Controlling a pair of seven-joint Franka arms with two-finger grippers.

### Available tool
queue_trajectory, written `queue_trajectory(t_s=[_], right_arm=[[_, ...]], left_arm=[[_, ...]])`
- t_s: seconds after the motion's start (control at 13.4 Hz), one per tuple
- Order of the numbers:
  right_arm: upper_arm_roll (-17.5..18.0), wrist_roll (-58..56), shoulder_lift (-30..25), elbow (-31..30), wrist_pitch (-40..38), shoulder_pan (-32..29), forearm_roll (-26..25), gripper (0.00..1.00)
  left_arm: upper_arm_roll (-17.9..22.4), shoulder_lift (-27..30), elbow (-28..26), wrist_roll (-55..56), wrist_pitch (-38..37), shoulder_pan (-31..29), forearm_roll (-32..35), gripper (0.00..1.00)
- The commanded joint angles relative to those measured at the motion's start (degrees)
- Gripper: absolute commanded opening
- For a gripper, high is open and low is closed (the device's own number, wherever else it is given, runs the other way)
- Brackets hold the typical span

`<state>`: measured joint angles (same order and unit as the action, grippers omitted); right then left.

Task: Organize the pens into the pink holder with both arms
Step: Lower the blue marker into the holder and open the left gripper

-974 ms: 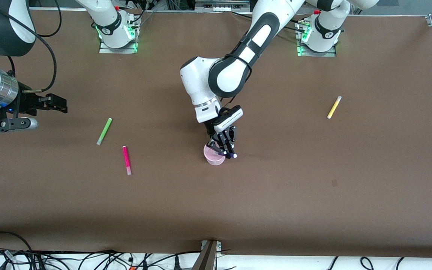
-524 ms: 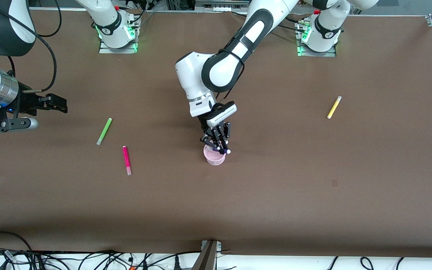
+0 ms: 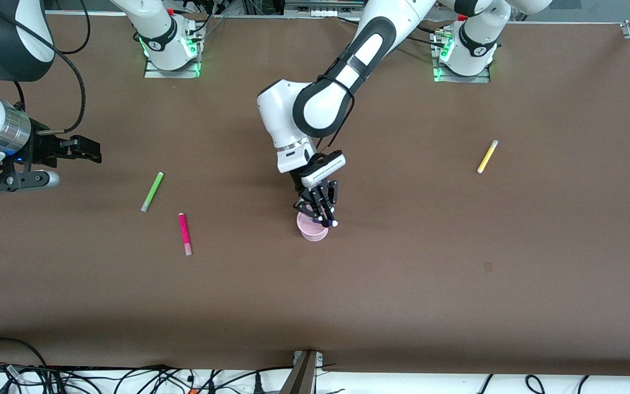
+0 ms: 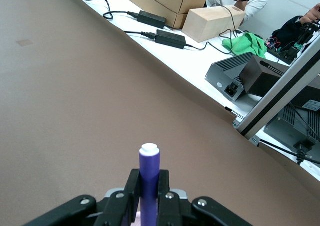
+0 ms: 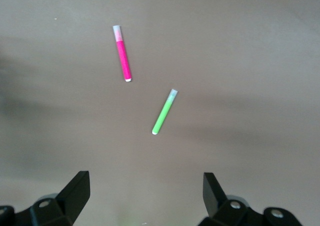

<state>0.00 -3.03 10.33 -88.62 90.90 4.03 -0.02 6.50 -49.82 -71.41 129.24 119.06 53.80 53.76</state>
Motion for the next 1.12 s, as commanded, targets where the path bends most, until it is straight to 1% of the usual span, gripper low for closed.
queue_trajectory(t_s=[0.0, 0.07, 0.15, 0.22, 0.3, 0.37, 0.52, 0.6, 0.67, 0.9, 1.05], right_arm=[[0.09, 0.13, -0.49, -0.32, -0.64, 0.02, 1.43, 1.0], [0.0, -0.57, -0.32, 0.11, -0.64, -0.16, 1.34, 1.0], [-0.09, -0.93, -0.14, 0.55, -0.64, -0.25, 1.34, 1.0], [-0.09, -1.1, 0.04, 1.08, -0.38, -0.25, 0.99, 1.0], [-0.09, -1.11, 0.3, 1.87, -0.38, -0.25, 0.98, 1.0], [-0.09, -1.11, 0.56, 2.13, -0.38, -0.25, 0.98, 1.0], [-0.09, -1.11, 0.57, 2.22, -0.03, -0.25, 0.9, 1.0], [-0.09, -1.02, 0.57, 2.22, -0.02, -0.33, 1.07, 1.0], [-0.09, -1.02, 0.57, 2.22, -0.11, -0.33, 1.16, 1.0], [-0.09, -0.84, 0.57, 1.53, -0.11, 0.01, 1.33, 1.0], [-0.09, -0.93, 0.57, 0.74, 0.15, 0.02, 1.42, 1.0]], left_arm=[[0.7, -1.42, 1.89, 0.57, -1.2, 0.95, 1.78, 0.24], [0.7, -1.33, 1.97, 0.49, -1.99, 0.95, 1.78, 0.46], [0.7, -1.24, 1.97, 0.31, -3.21, 1.04, 1.87, 0.64], [0.7, -0.98, 2.06, -0.56, -3.66, 1.04, 1.78, 0.72], [0.7, -0.72, 2.15, -1.96, -3.75, 0.95, 1.7, 0.85], [0.7, -0.11, 2.15, -3.02, -3.75, 0.78, 1.52, 0.91], [0.62, 2.78, 2.15, -6.26, -3.84, -0.62, 0.12, 0.95], [0.53, 4.72, 2.06, -9.15, -3.75, -2.2, -2.5, 1.0], [0.35, 7.26, 1.63, -14.06, -3.66, -3.6, -5.83, 1.0], [0.26, 13.77, 1.45, -34.86, -3.84, -8.7, -21.19, 1.0], [0.26, 17.64, 1.36, -48.41, -6.28, -12.39, -30.43, 1.0]])
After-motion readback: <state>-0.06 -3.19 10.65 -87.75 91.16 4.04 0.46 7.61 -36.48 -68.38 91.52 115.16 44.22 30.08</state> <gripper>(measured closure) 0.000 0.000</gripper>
